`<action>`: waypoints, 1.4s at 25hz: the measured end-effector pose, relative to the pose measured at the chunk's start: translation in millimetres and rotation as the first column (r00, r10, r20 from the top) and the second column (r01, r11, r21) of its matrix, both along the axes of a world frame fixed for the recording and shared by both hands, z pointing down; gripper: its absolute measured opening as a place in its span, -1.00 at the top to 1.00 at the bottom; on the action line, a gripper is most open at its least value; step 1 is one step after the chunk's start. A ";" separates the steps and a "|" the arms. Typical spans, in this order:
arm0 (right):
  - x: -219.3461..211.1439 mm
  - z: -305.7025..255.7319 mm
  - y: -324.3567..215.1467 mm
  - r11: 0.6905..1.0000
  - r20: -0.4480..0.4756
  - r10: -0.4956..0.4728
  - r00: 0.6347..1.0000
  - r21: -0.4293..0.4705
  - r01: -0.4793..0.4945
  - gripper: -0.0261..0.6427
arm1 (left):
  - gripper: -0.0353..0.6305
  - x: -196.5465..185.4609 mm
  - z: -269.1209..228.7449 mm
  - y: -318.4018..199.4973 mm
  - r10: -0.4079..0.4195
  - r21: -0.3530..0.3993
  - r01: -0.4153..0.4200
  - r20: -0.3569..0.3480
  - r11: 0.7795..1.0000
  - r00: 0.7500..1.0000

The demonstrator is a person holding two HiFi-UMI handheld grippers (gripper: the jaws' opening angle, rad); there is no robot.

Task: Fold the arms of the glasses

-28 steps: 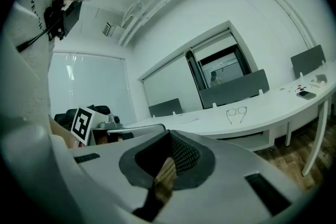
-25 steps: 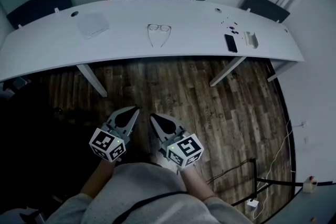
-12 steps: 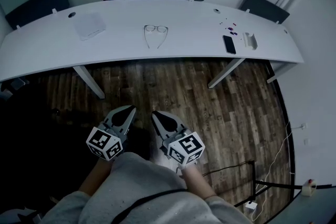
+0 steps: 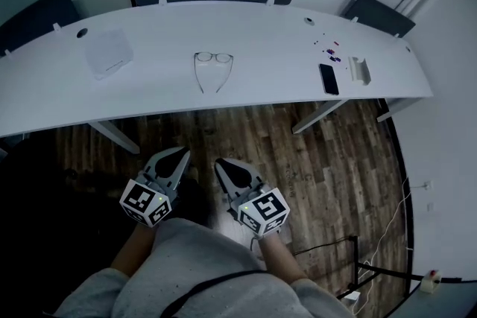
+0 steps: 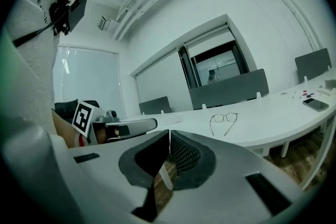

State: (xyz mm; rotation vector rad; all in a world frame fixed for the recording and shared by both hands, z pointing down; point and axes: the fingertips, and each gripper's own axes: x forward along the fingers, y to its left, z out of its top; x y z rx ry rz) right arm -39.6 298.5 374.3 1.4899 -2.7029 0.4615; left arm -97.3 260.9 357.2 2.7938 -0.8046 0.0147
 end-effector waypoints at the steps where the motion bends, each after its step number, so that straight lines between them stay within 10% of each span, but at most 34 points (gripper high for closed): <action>1: 4.6 2.1 -18.4 1.000 -0.008 0.000 1.000 -0.005 0.000 0.86 | 0.85 3.6 0.8 -19.5 0.007 0.004 -0.007 0.002 1.000 1.000; 15: 56.4 30.1 -238.8 0.997 -0.002 0.038 0.999 -0.069 -0.038 0.86 | 0.85 43.0 26.1 -233.3 0.093 -0.054 -0.090 0.073 0.994 0.993; 25: 103.0 54.6 -313.1 0.990 -0.303 -0.126 0.945 -0.094 0.102 0.85 | 0.59 59.3 63.8 -302.6 0.148 -0.033 -0.145 0.197 0.989 0.969; 29: 123.3 78.7 -332.3 0.965 -0.532 -0.260 0.806 -0.121 0.231 0.60 | 0.53 54.9 82.3 -329.1 0.102 -0.005 -0.105 0.293 0.994 0.951; 32: 133.8 92.2 -342.5 0.929 -0.758 -0.308 0.574 -0.108 0.355 0.55 | 0.45 51.9 97.7 -339.1 0.088 0.052 -0.124 0.444 0.991 0.892; 35: 137.1 107.4 -351.2 0.872 -0.908 -0.277 0.314 -0.100 0.480 0.48 | 0.33 48.3 118.1 -347.6 0.063 0.121 -0.175 0.621 0.977 0.781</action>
